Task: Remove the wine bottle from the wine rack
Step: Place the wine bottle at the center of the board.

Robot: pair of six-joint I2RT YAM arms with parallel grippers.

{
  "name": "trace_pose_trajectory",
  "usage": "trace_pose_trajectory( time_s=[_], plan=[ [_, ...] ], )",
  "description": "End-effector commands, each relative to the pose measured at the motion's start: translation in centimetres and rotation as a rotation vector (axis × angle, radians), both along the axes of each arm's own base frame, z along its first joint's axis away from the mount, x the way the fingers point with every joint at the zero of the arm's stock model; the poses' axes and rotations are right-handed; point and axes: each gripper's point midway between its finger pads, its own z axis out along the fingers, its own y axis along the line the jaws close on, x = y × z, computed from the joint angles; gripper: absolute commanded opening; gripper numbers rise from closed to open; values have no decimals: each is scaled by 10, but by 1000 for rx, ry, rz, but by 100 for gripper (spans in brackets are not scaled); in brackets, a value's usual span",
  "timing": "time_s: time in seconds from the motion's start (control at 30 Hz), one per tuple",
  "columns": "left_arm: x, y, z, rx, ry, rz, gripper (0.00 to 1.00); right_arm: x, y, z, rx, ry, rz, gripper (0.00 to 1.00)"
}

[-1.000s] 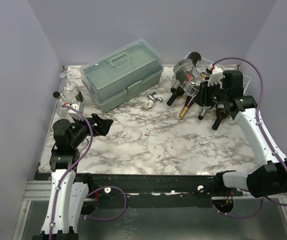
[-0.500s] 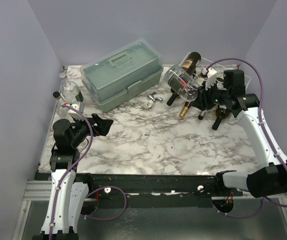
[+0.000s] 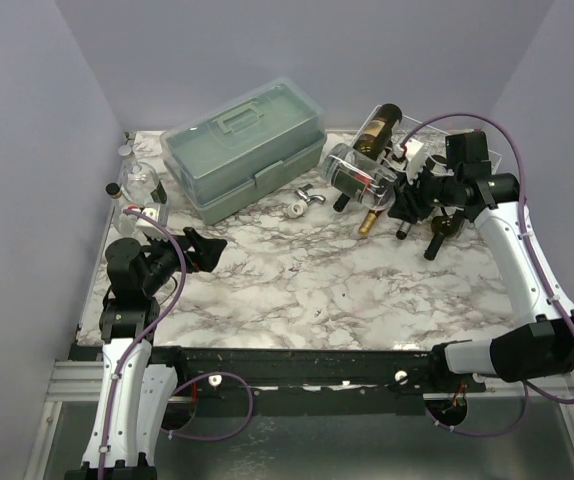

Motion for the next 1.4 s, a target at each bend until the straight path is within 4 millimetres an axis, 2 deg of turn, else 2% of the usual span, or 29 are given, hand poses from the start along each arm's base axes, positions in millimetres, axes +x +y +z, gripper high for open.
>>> trace_pose_trajectory(
  time_s=[0.0,0.43,0.83,1.03,1.23,1.37],
  plan=[
    [-1,-5,-1,-3,-9,-31,99,10,12,51,0,-226,157,0],
    [1,-4,-4,-3,5,-28,99,0,13,36,-230,-256,339,0],
    [1,-4,-5,-2,11,-26,99,-18,31,10,-559,-275,544,0],
    [1,-4,-5,-1,9,-25,99,-24,40,7,-746,-314,627,0],
    [1,-3,-5,1,10,-22,99,-29,41,1,-962,-320,707,0],
    [1,-3,-5,1,9,-21,99,-31,49,4,-1036,-376,752,0]
  ],
)
